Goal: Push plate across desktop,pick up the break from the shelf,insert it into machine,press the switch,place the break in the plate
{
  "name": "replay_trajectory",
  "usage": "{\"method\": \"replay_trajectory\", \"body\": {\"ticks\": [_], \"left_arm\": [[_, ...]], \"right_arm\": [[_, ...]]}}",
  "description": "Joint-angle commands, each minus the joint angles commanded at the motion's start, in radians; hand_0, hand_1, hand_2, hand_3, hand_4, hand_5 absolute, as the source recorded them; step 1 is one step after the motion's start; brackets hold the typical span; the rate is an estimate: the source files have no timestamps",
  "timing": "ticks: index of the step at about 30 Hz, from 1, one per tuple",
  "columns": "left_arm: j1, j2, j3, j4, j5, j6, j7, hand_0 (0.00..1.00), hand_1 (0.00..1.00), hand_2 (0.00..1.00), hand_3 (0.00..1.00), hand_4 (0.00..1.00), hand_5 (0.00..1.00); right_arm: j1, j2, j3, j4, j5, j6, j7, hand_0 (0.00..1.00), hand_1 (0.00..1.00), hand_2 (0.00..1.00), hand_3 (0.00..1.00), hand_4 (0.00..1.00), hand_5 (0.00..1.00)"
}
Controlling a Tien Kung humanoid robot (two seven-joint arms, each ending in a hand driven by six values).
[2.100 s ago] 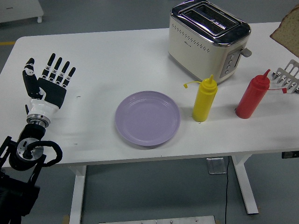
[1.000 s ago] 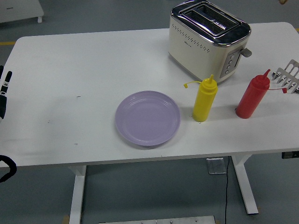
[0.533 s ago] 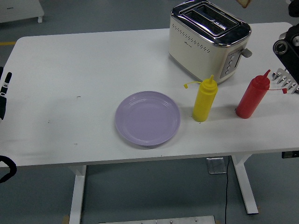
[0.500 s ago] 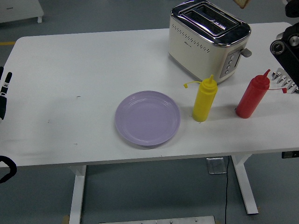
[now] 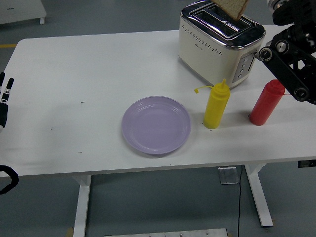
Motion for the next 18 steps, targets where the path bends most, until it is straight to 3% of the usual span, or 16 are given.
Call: {"method": "replay_trajectory", "body": {"ticks": [18], "left_arm": [[-0.002, -0.001, 0.015, 0.0, 0.0, 0.002, 0.001, 0.831, 0.872, 0.929, 0.799, 0.645, 0.998]], "right_arm": [[-0.004, 0.05, 0.005, -0.086, -0.012, -0.037, 0.015, 0.353, 0.342, 0.418, 0.486, 0.18, 0.002]]}}
